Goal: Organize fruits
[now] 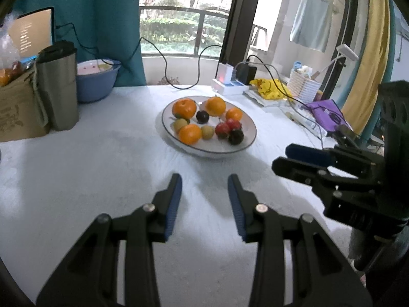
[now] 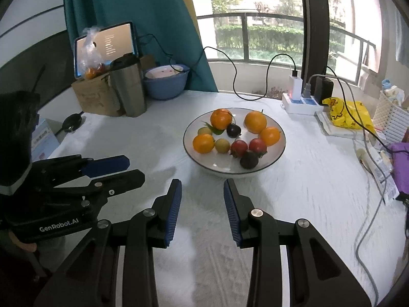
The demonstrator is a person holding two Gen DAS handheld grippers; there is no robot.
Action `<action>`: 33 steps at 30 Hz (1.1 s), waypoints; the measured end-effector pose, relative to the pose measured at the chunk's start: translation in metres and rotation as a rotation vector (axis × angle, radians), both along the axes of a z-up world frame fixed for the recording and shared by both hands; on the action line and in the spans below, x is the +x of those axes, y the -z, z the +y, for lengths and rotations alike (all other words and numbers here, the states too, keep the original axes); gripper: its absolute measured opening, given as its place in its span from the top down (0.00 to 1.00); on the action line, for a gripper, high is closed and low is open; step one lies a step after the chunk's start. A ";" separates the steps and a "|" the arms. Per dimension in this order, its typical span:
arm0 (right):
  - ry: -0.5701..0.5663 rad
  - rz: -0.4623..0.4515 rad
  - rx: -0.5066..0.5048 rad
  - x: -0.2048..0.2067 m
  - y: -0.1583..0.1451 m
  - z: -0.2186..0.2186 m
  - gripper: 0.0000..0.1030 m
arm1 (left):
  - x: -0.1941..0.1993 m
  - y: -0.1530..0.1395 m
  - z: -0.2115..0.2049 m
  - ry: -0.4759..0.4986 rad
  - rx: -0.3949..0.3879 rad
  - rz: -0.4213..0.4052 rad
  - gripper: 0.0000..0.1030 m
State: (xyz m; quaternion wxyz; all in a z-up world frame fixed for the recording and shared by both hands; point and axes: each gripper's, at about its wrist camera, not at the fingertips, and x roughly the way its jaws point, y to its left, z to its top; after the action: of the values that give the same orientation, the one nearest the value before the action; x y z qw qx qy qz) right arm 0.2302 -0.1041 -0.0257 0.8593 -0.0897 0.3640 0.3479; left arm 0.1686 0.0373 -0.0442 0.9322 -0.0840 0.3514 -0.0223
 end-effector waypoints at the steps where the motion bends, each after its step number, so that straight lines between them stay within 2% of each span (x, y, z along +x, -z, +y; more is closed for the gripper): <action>1: 0.001 -0.003 0.000 -0.004 -0.001 -0.001 0.65 | -0.004 -0.001 -0.001 0.001 0.003 -0.003 0.62; 6: 0.008 -0.022 0.001 -0.022 -0.007 -0.007 0.65 | -0.023 -0.007 -0.004 0.002 0.012 -0.025 0.56; 16: 0.030 -0.080 0.016 -0.055 -0.029 -0.021 0.65 | -0.058 -0.032 -0.018 0.014 0.038 -0.113 0.52; 18: 0.044 -0.096 0.019 -0.061 -0.035 -0.024 0.65 | -0.063 -0.039 -0.021 0.017 0.040 -0.135 0.40; 19: 0.051 -0.102 0.023 -0.063 -0.039 -0.026 0.65 | -0.065 -0.041 -0.022 0.017 0.040 -0.143 0.38; 25: 0.095 -0.149 0.051 -0.079 -0.064 -0.037 0.64 | -0.080 -0.065 -0.028 0.012 0.059 -0.202 0.34; 27: 0.108 -0.170 0.064 -0.084 -0.074 -0.041 0.50 | -0.084 -0.074 -0.030 0.011 0.064 -0.220 0.19; 28: 0.111 -0.178 0.071 -0.086 -0.078 -0.043 0.36 | -0.085 -0.079 -0.030 0.009 0.064 -0.232 0.14; 29: 0.114 -0.186 0.077 -0.087 -0.081 -0.044 0.29 | -0.087 -0.085 -0.030 0.003 0.063 -0.250 0.13; 33: 0.139 -0.224 0.072 -0.094 -0.094 -0.050 0.28 | -0.092 -0.102 -0.029 -0.031 0.065 -0.285 0.11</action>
State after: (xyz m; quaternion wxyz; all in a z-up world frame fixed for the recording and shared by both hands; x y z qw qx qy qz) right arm 0.1362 -0.1540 0.0681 0.9193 -0.0717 0.2582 0.2881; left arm 0.0762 0.0086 0.0580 0.9751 -0.0551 0.2146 -0.0083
